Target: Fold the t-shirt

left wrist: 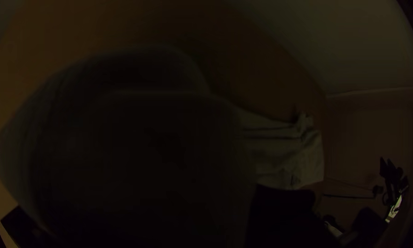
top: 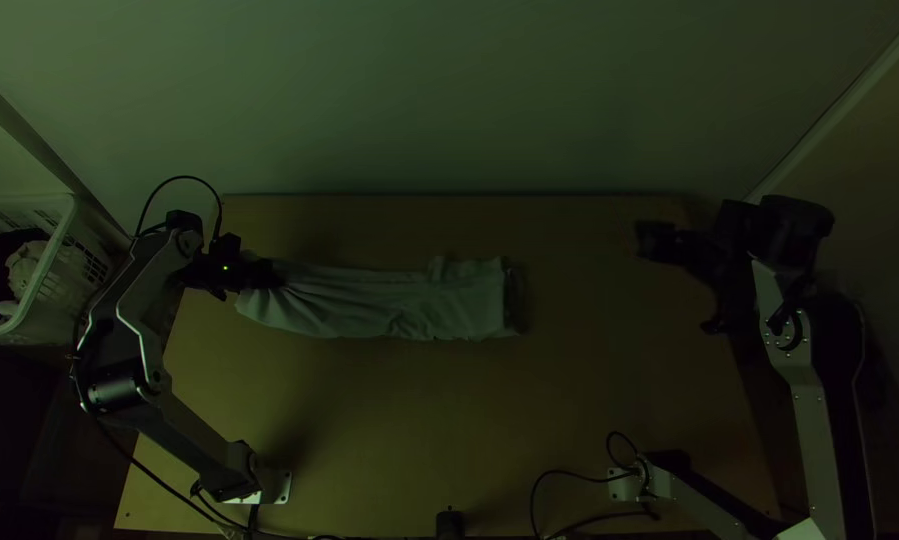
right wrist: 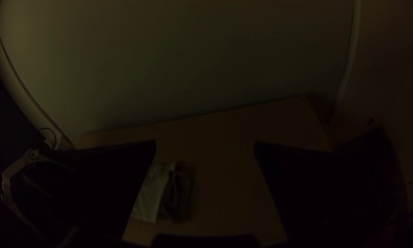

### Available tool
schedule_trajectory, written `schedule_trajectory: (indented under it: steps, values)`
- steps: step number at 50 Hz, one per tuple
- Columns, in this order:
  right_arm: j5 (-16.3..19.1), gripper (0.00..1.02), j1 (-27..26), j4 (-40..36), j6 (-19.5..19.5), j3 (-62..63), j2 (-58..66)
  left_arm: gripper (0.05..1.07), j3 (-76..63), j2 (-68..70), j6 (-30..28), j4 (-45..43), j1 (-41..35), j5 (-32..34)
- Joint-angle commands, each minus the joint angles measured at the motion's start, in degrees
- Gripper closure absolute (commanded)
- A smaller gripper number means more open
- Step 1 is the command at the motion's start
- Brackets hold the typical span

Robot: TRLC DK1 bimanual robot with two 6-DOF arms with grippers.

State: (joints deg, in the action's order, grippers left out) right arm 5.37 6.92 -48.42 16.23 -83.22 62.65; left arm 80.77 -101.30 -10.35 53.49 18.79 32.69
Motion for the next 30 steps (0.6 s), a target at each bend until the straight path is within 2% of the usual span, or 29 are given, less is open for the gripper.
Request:
schedule_trajectory:
  steps: [1,16,30]
  values:
    - [-0.3,0.04,-0.5,1.9,-0.4,2.3,-1.4,1.05,0.3,4.2,-2.0,1.9,2.1,-2.0]
    - [-0.3,0.04,-0.2,3.4,-0.8,3.3,-1.6,1.05,2.0,6.4,-7.9,6.9,9.7,-4.3]
    - [-0.3,0.04,-0.5,3.4,-2.3,3.9,-2.7,1.05,5.9,10.3,-7.7,11.2,7.8,-7.6]
